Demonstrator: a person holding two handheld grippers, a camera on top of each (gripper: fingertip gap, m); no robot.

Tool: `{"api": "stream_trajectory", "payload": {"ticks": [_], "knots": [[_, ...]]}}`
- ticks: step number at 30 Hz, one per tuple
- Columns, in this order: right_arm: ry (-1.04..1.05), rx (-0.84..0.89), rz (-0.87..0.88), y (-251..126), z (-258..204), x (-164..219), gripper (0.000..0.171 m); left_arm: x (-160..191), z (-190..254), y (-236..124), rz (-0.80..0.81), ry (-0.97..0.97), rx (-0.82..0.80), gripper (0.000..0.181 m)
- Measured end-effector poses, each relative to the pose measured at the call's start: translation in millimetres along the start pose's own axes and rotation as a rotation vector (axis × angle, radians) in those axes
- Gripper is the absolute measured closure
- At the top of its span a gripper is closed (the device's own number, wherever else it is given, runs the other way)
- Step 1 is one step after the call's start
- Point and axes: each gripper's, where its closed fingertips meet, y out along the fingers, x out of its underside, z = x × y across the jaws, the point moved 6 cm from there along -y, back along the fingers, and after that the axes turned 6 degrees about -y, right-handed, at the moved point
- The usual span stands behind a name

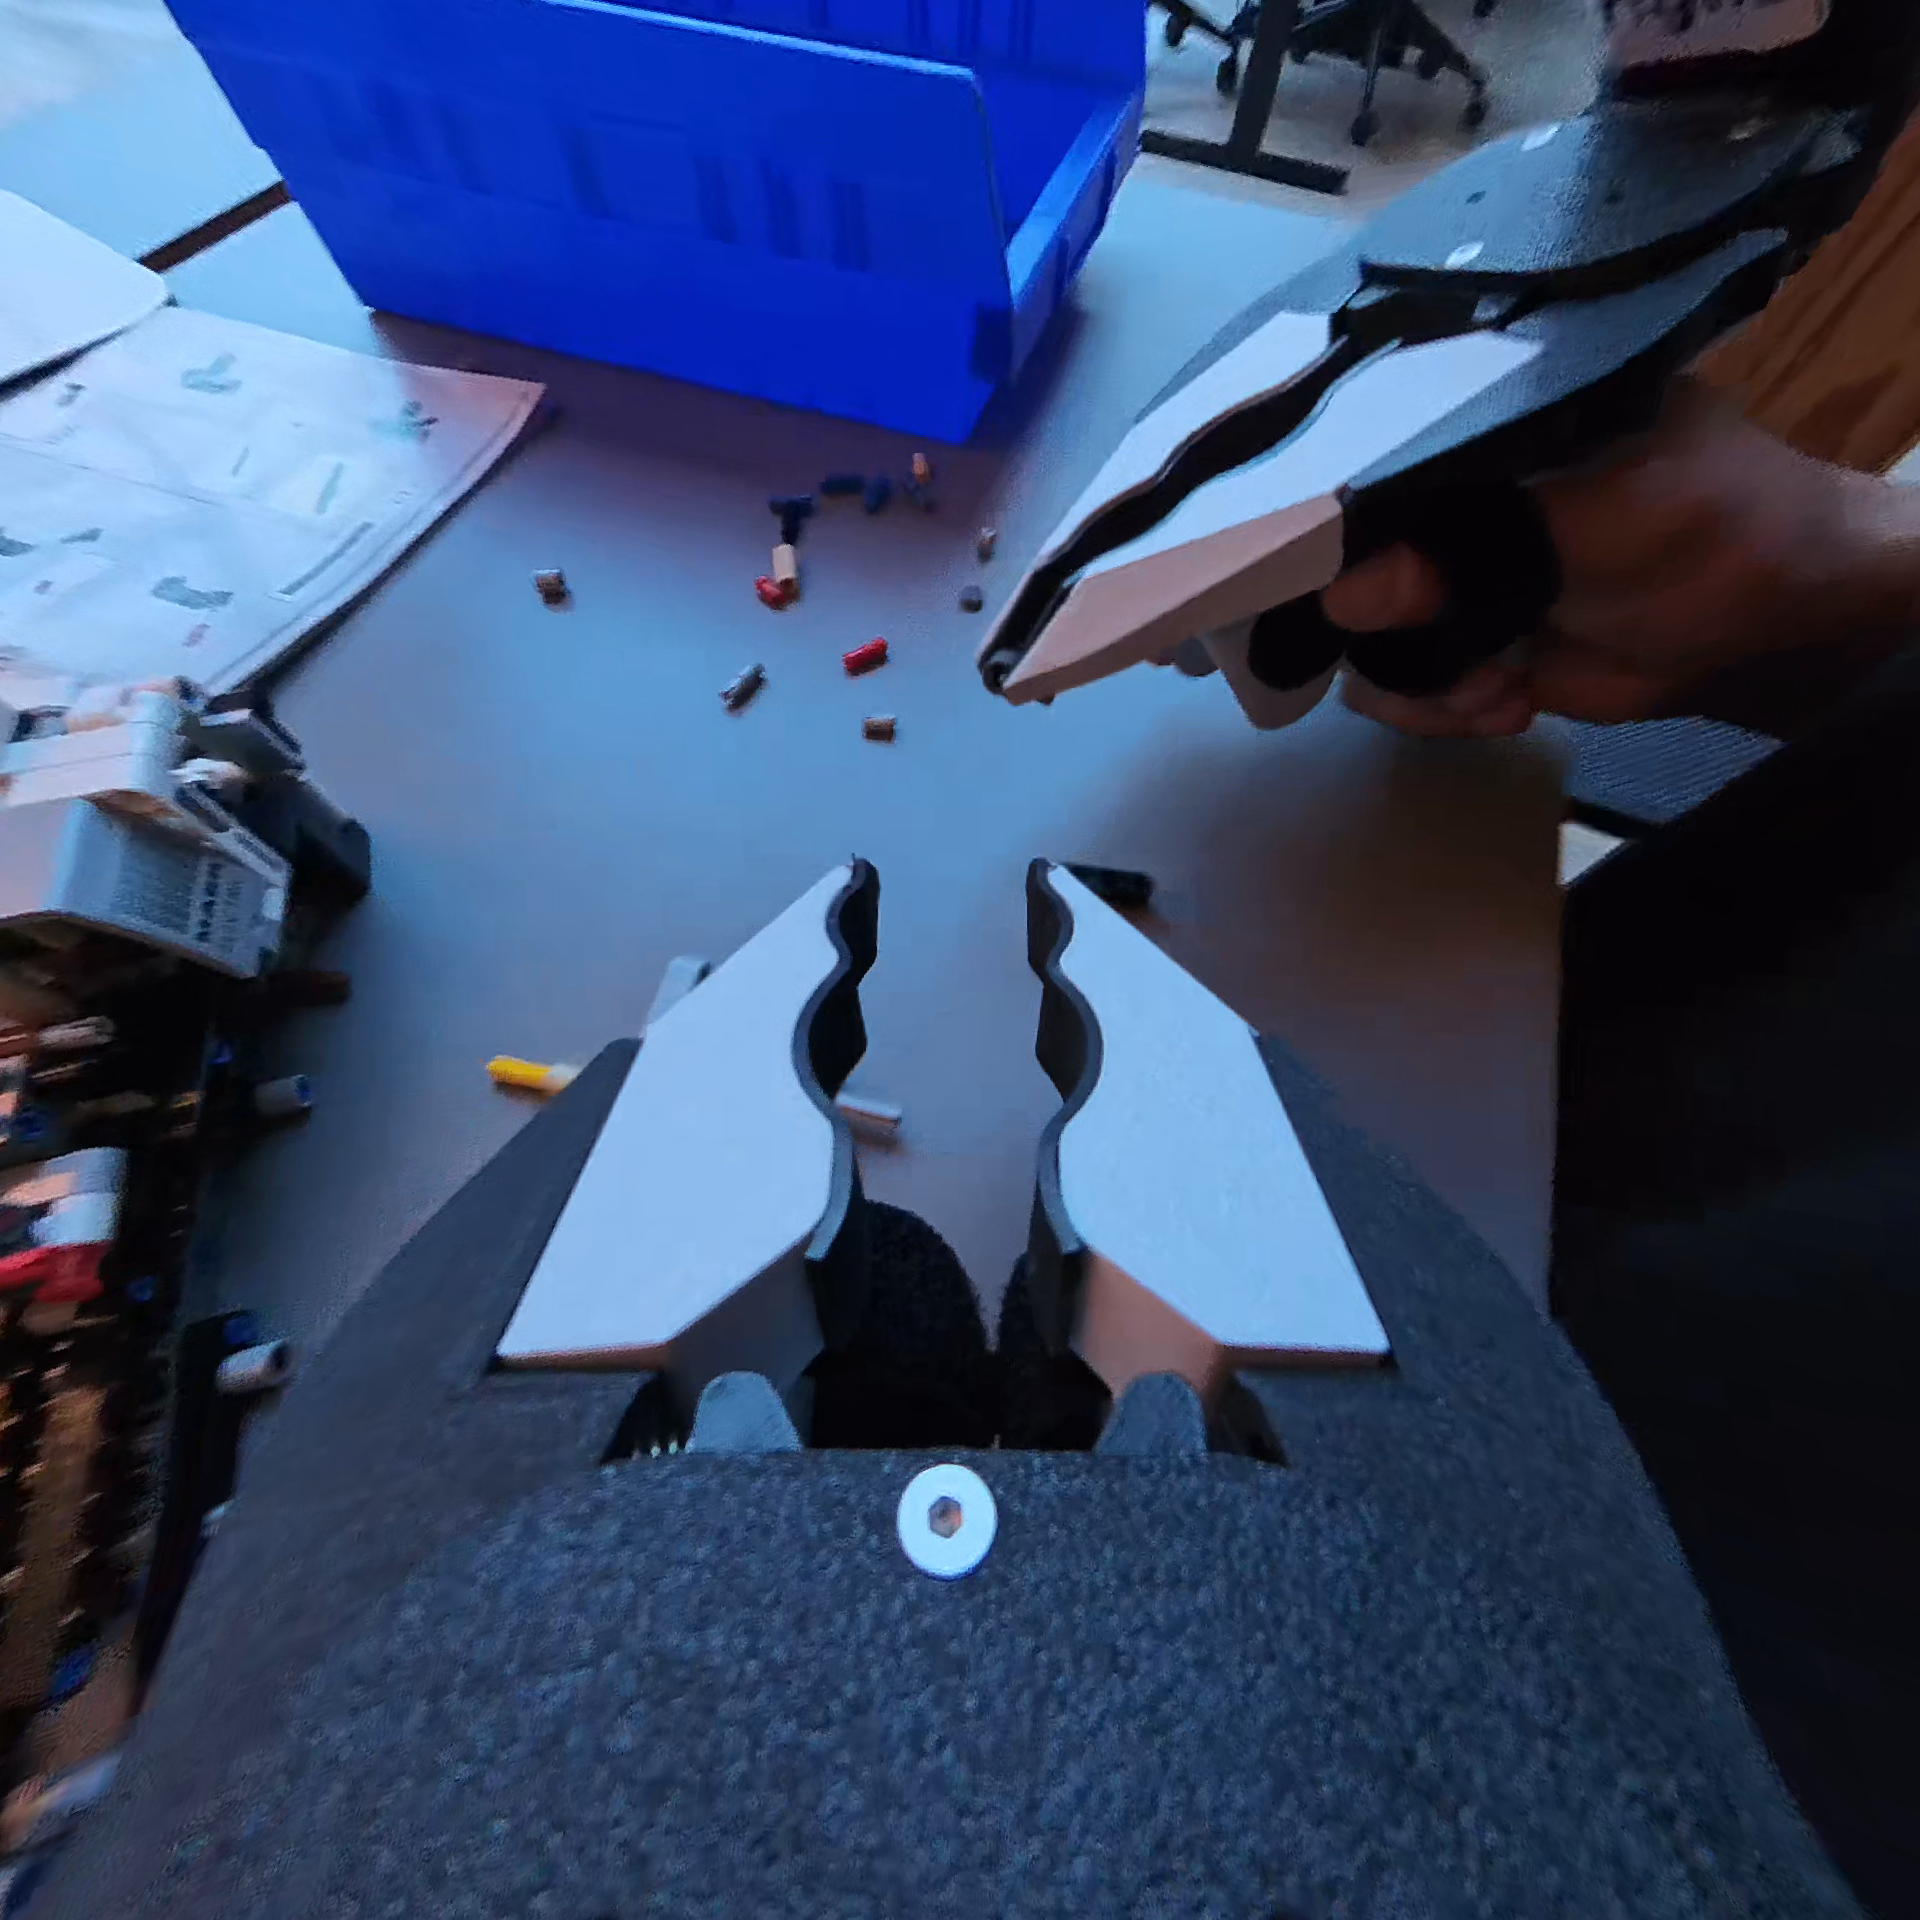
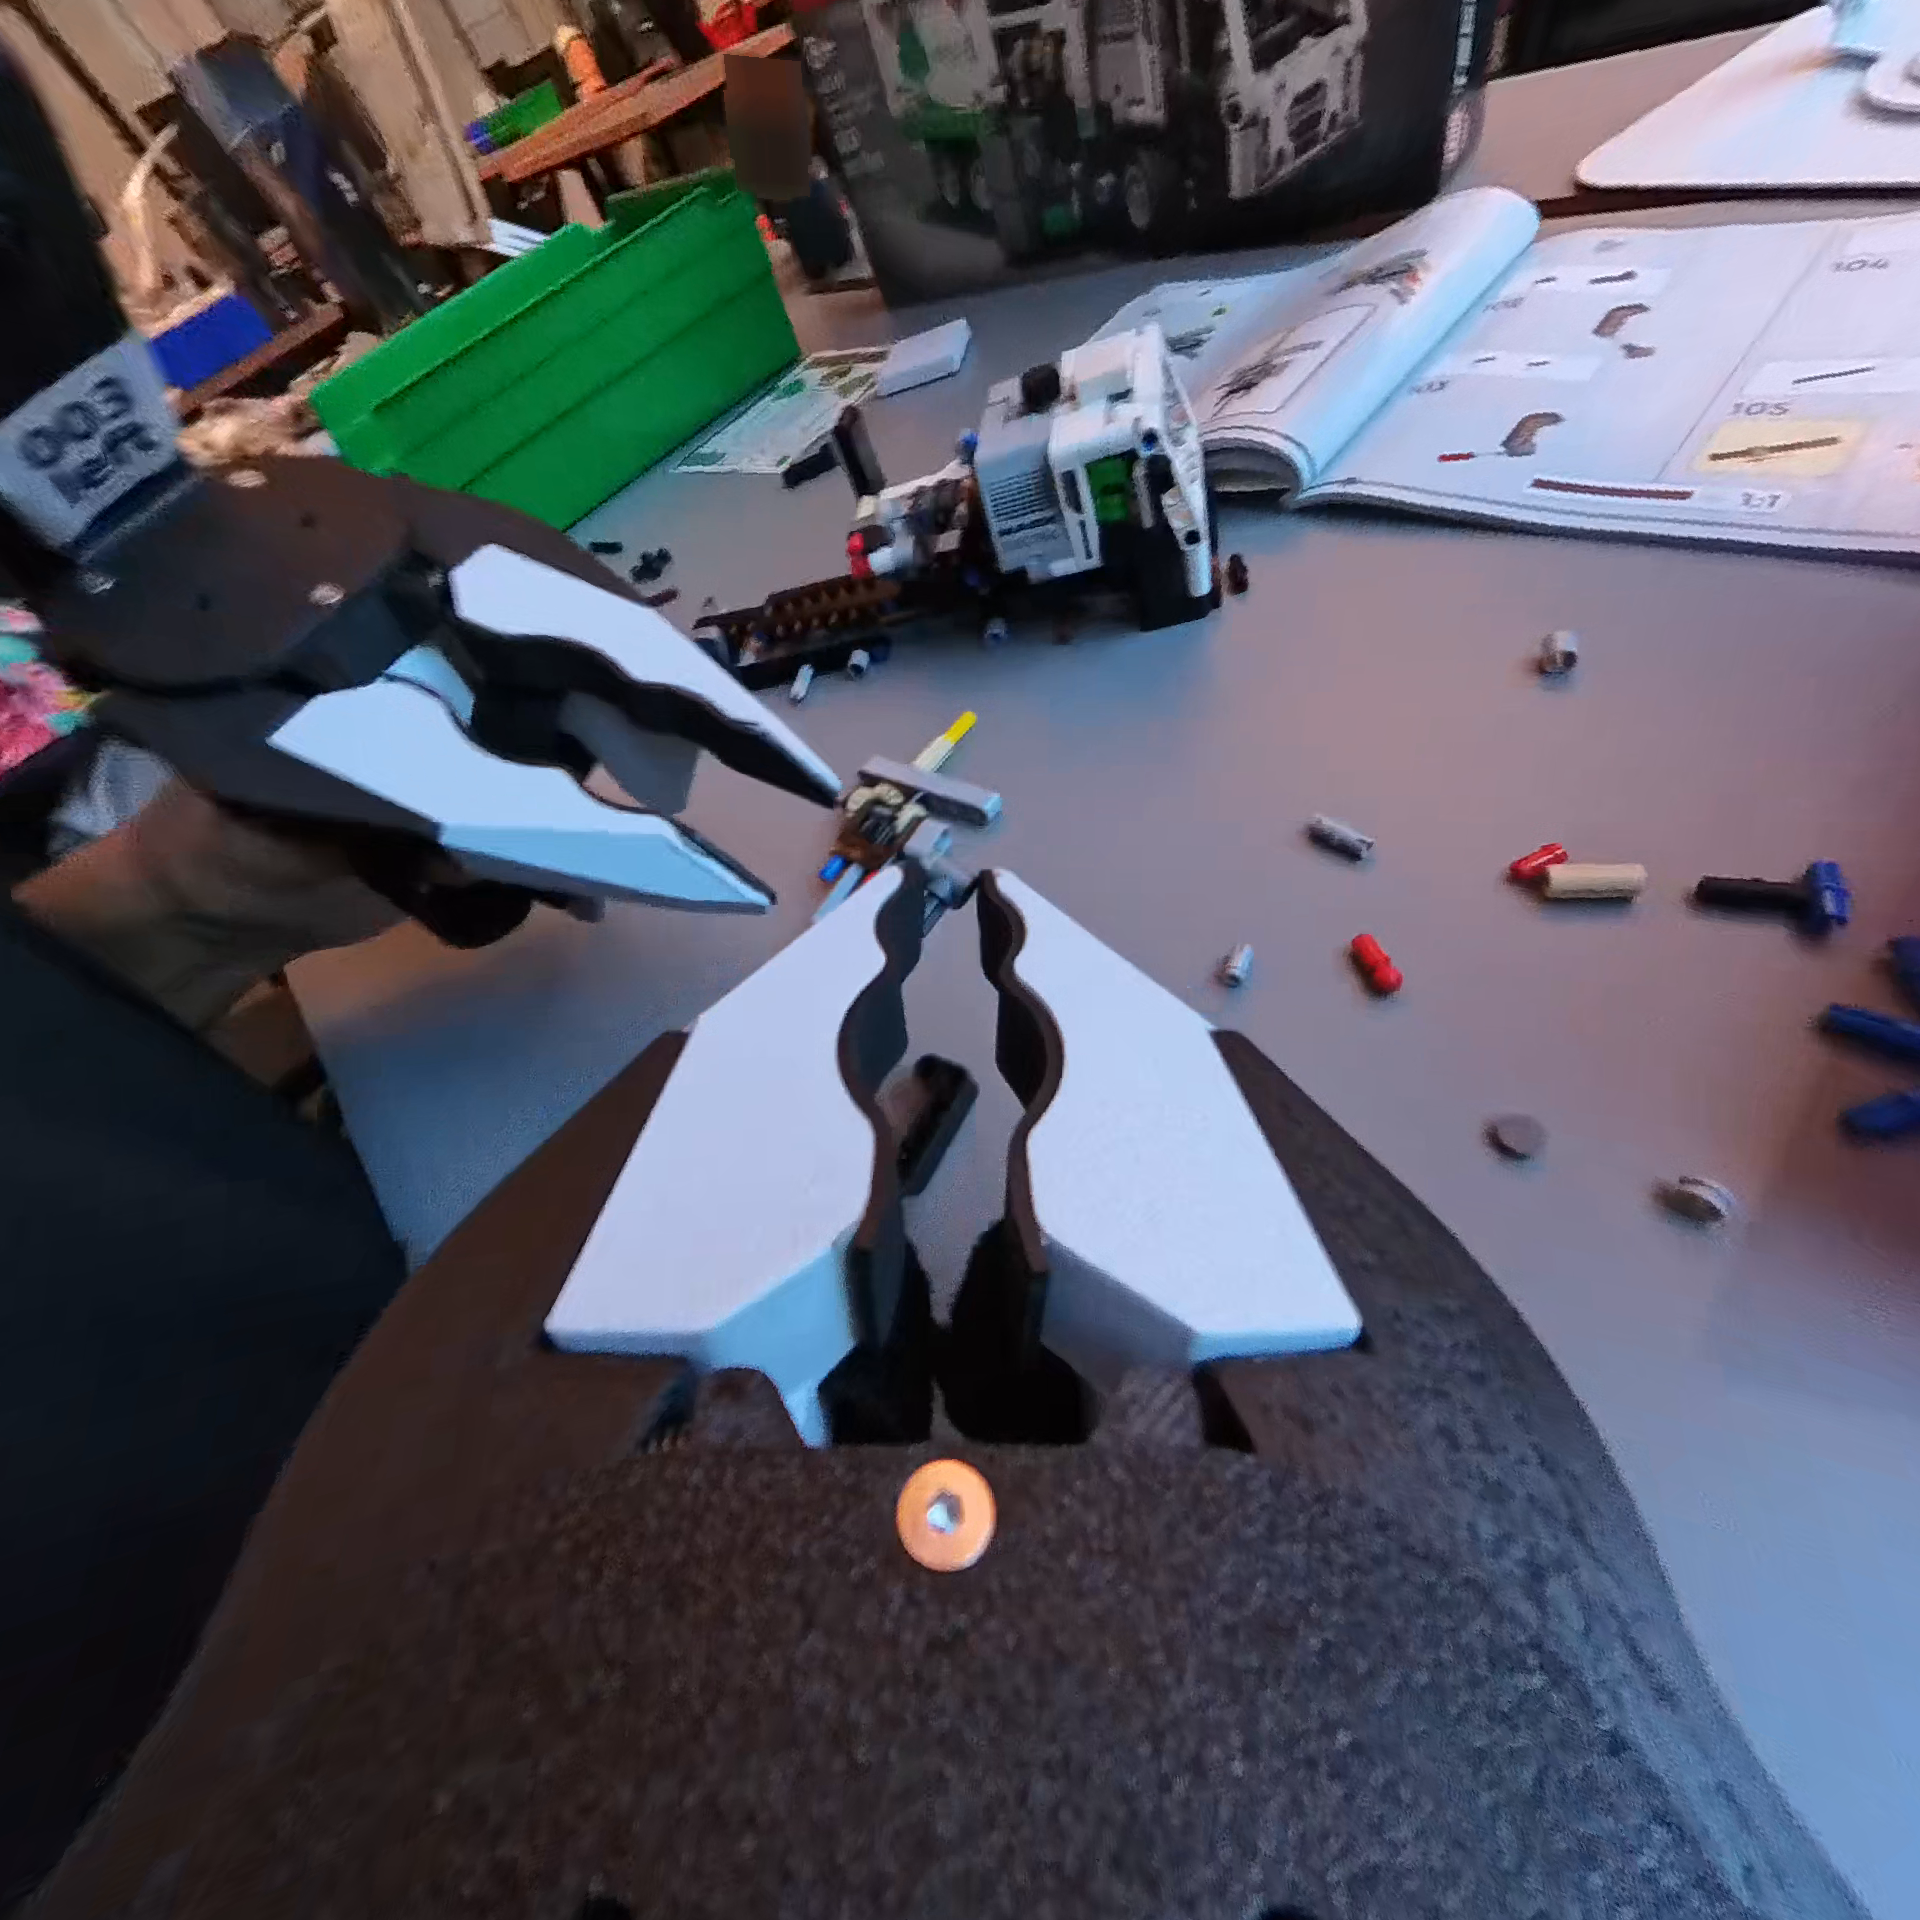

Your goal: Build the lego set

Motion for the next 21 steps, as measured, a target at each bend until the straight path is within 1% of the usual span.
{"api": "stream_trajectory", "payload": {"ticks": [4, 6, 8, 10, 13, 15, 17, 19, 21], "knots": [[0.037, -0.066, 0.057, -5.7, -6.6, -3.7, 0.162, -9.4, 12.9, 5.9, 0.054, -0.039, 0.119, 0.159], [0.054, -0.048, 0.104, -6.5, -6.6, -7.7, 0.162, -13.9, 18.7, 8.4, 0.07, -0.04, 0.183, 0.173], [0.068, 0.008, 0.126, -4.9, -3.9, -8.7, 0.162, -17.5, 22.8, 11.7, 0.079, -0.049, 0.227, 0.174], [0.103, 0.043, 0.134, -3.0, 0.0, -7.1, 0.162, -17.0, 22.1, 18.2, 0.047, -0.051, 0.204, 0.17], [0.116, 0.126, 0.044, -9.1, 12.3, 4.5, 0.162, -7.0, 14.9, 26.2, -0.065, 0.022, 0.055, 0.166], [0.079, 0.187, -0.095, -19.9, 22.2, 17.4, 0.162, -0.7, 16.3, 27.8, -0.131, 0.074, 0.016, 0.165], [0.037, 0.187, -0.237, -29.8, 26.3, 31.5, 0.162, 2.3, 20.3, 29.9, -0.163, 0.083, 0.02, 0.164], [-0.023, 0.188, -0.242, -36.7, 25.2, 34.3, 0.162, 3.8, 23.0, 34.5, -0.186, 0.063, 0.04, 0.164], [-0.042, 0.15, -0.267, -35.5, 20.4, 37.4, 0.162, 6.1, 22.9, 39.7, -0.221, 0.047, 0.057, 0.163]]}}
